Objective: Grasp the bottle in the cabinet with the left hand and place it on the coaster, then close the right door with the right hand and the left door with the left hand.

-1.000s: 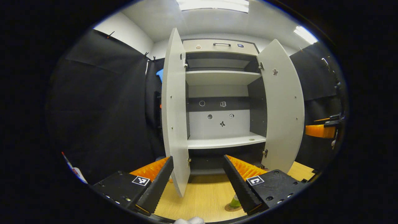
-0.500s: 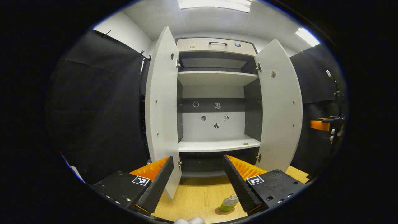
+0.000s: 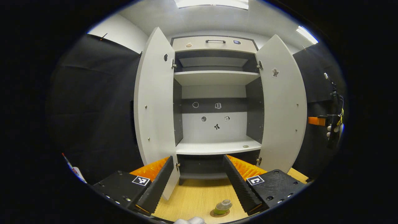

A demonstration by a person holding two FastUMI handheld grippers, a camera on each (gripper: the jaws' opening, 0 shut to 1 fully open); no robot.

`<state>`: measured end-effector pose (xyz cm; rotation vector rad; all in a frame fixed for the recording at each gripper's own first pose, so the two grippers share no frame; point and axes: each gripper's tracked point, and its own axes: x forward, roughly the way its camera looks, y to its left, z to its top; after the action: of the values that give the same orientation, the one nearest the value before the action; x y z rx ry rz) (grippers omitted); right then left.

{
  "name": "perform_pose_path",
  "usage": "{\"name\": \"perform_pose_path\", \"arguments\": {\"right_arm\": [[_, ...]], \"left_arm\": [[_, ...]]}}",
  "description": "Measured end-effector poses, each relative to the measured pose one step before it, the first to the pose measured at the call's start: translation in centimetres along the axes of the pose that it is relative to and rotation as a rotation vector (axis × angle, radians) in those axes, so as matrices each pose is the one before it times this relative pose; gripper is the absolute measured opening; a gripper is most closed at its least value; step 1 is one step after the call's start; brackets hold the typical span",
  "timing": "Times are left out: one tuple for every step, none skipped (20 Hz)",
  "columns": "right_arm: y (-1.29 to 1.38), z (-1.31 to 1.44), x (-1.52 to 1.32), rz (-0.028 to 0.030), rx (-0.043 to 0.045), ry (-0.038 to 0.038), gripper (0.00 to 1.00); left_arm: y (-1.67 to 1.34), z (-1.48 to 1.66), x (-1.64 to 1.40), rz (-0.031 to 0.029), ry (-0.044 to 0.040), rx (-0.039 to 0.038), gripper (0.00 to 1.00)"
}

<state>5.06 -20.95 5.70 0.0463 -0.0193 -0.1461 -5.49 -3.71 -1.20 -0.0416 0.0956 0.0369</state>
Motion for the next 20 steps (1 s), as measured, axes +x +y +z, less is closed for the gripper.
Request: {"name": "perform_pose_path", "arguments": {"right_arm": [[0.639, 0.304, 0.351, 0.02298, -0.00201, -0.00562, 0.99], [0.735, 0.235, 0.321, 0.02375, -0.00349, -0.00682, 0.99], [0.62, 0.151, 0.071, 0.01773, -0.00548, -0.00176, 0.99], [-0.065, 0.123, 0.169, -0.00262, -0.01549, -0.00161, 0.99], [0.162, 0.206, -0.336, 0.0004, -0.01845, -0.00261, 0.94], [0.191, -0.001, 0.555, 0.00398, -0.00912, 0.00339, 0.94], [0.271, -0.08, -0.339, -0.00342, 0.00379, 0.00369, 0.95], [0.183, 0.09, 0.071, -0.00508, 0.00407, -0.00171, 0.95], [0.097, -0.096, -0.165, -0.00692, -0.00216, -0.00169, 0.94], [0.127, 0.07, -0.113, -0.01317, 0.00438, -0.00473, 0.94], [0.18, -0.042, -0.135, -0.01308, 0.00303, -0.00195, 0.94], [0.388, -0.027, -0.148, -0.00781, 0.00474, -0.00528, 0.94], [0.522, -0.031, -0.113, -0.00097, 0.00056, -0.00117, 0.94], [0.555, -0.057, -0.091, 0.00626, 0.00057, -0.00073, 0.94], [0.726, -0.03, -0.082, 0.01179, -0.00146, 0.00332, 0.9], [0.761, 0.02, -0.022, 0.01081, -0.00201, 0.00204, 0.94], [0.637, -0.104, -0.087, 0.00879, -0.00418, 0.00426, 0.9], [0.667, 0.038, -0.023, 0.00843, -0.00227, 0.00023, 0.9], [0.682, -0.08, -0.019, 0.00818, -0.00046, 0.00184, 0.9], [0.756, 0.03, 0.044, 0.01163, 0.00167, -0.00079, 0.91]], "left_arm": [[-0.103, -0.081, 0.144, 0.00775, 0.00177, -0.00377, 0.97], [-0.061, -0.12, 0.053, 0.00661, 0.00562, -0.00439, 0.97], [-0.103, -0.165, -0.017, 0.00402, 0.00534, -0.00374, 0.97], [-0.07, -0.004, 0.018, 0.00418, 0.00426, -0.00203, 0.97], [0.096, -0.144, -0.103, 0.00427, 0.00083, 0.00042, 0.97], [0.154, 0.026, -0.016, 0.00571, 0.00126, 0.00167, 0.97], [0.154, -0.017, -0.08, 0.00436, -0.0003, 0.00199, 0.97], [0.0, -0.085, 0.102, 0.00335, 0.0012, 0.00192, 0.97], [0.154, 0.022, -0.032, 0.00441, -0.00079, 0.00154, 0.97], [0.152, -0.058, -0.035, 0.00644, 0.00201, 0.00006, 0.97], [0.114, -0.061, -0.088, 0.00333, 0.00232, -0.00301, 0.97], [0.345, -0.183, -0.119, 0.00162, 0.00318, -0.00422, 0.97], [0.476, -0.262, 0.037, -0.00003, 0.00286, -0.00262, 0.97], [0.25, -0.056, -0.053, 0.00042, 0.00239, 0.00033, 0.97], [0.191, -0.07, -0.119, 0.00058, 0.00076, 0.003, 0.97], [0.28, -0.058, 0.011, 0.00039, 0.00053, 0.0038, 0.97], [0.247, -0.048, -0.085, 0.00132, -0.00083, 0.00414, 0.97], [0.226, 0.001, -0.078, 0.00146, -0.00069, 0.0031, 0.97], [0.289, -0.104, -0.016, 0.0019, 0.0011, 0.00122, 0.97], [0.208, 0.019, -0.068, -0.00157, 0.00061, -0.00081, 0.97]]}}
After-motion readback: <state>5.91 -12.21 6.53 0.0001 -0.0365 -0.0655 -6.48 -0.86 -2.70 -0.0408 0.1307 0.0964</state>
